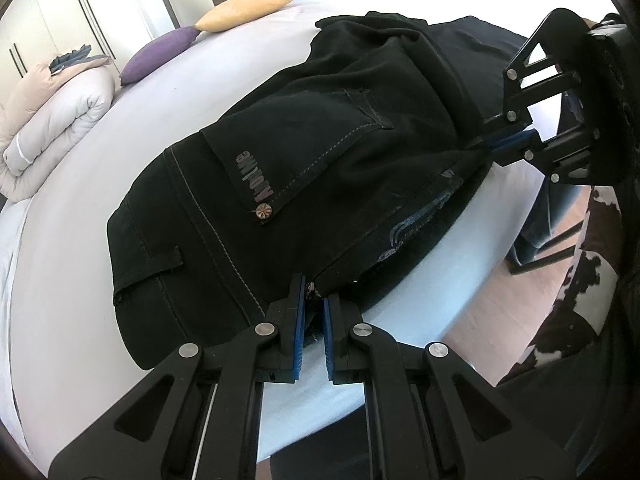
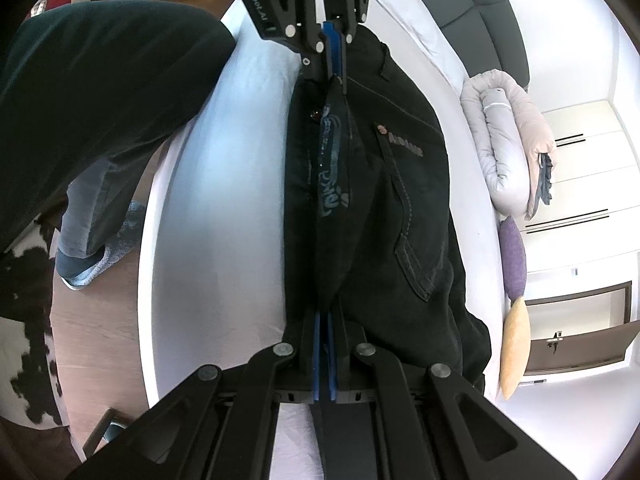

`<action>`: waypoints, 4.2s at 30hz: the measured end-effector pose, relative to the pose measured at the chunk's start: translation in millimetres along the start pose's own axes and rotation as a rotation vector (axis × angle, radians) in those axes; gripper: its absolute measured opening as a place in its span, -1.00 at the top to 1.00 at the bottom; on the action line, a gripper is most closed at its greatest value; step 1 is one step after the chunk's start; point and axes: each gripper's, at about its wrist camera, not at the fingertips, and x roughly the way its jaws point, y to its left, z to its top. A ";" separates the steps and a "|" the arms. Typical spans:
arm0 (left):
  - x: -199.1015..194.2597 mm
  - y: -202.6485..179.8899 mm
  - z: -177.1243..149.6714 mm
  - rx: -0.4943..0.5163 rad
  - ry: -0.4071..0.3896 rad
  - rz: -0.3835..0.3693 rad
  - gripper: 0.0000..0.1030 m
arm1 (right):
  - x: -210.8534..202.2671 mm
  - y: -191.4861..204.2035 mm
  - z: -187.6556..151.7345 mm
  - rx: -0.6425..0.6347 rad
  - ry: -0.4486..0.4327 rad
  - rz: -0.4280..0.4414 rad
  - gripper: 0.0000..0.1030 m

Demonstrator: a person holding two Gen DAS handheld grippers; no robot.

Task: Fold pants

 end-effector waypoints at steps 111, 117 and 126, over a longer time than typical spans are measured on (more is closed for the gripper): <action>70.4 11.7 80.2 -0.641 0.008 0.034 0.43 | -61.5 -34.4 -566.0 2.644 -0.441 -0.125 0.97; 65.0 14.3 71.2 -0.650 -0.017 0.017 0.43 | -56.2 -32.2 -566.7 2.622 -0.424 -0.131 1.00; 56.1 15.6 58.4 -0.667 -0.049 0.017 0.43 | -80.1 -32.4 -571.1 2.551 -0.361 -0.166 0.90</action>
